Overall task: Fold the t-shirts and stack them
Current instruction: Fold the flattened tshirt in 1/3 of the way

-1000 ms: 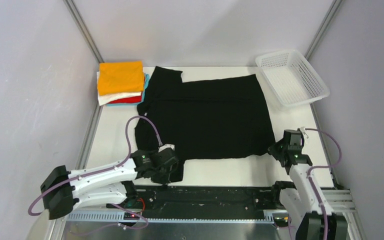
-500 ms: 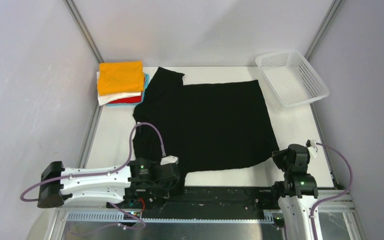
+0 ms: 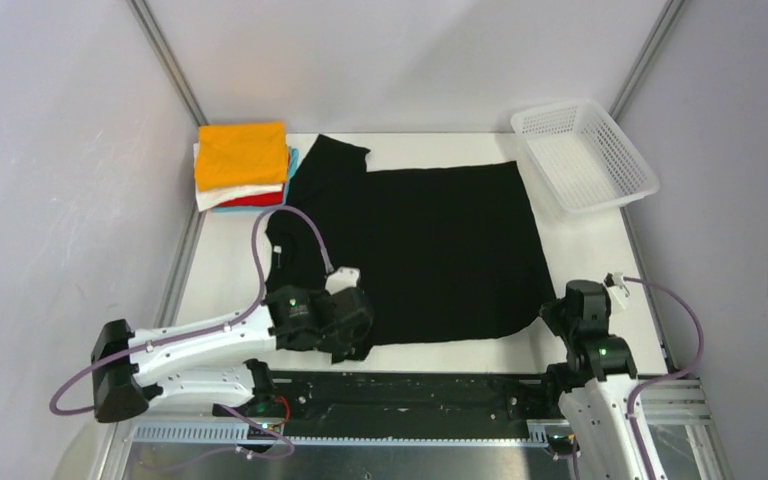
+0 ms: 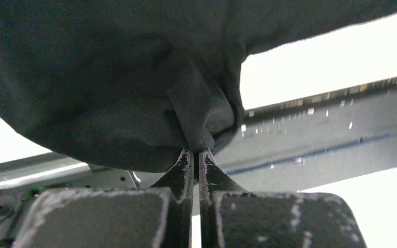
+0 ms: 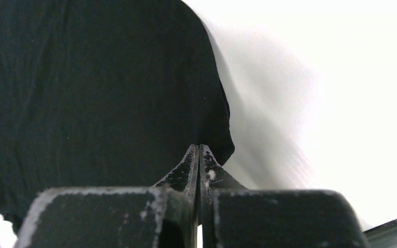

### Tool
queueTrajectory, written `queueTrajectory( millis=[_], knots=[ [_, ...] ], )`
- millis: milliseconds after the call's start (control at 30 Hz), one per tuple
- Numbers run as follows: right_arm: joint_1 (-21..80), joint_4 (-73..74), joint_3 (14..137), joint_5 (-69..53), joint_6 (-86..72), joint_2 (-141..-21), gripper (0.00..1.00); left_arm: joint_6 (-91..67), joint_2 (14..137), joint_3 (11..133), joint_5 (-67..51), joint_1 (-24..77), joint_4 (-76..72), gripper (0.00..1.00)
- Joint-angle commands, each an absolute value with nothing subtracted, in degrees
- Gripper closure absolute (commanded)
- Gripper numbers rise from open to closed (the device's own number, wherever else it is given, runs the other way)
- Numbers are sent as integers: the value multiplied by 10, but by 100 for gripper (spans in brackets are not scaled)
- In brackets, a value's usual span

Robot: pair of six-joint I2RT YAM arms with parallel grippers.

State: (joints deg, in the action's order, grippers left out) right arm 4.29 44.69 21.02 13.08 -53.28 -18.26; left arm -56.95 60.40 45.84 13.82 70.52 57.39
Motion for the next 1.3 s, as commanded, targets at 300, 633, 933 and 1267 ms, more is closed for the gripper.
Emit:
queueTrajectory(
  millis=[300, 633, 933, 1267],
  knots=[
    [28, 272, 338, 139, -460, -424, 100, -387, 688, 602, 255, 471, 565, 100],
    [17, 175, 399, 114, -435, -581, 100, -262, 812, 695, 343, 407, 501, 100],
    [13, 149, 430, 108, -410, -652, 100, -70, 880, 704, 267, 334, 364, 99],
    [8, 101, 448, 109, -388, -724, 100, 96, 997, 760, 229, 296, 308, 88]
  ],
)
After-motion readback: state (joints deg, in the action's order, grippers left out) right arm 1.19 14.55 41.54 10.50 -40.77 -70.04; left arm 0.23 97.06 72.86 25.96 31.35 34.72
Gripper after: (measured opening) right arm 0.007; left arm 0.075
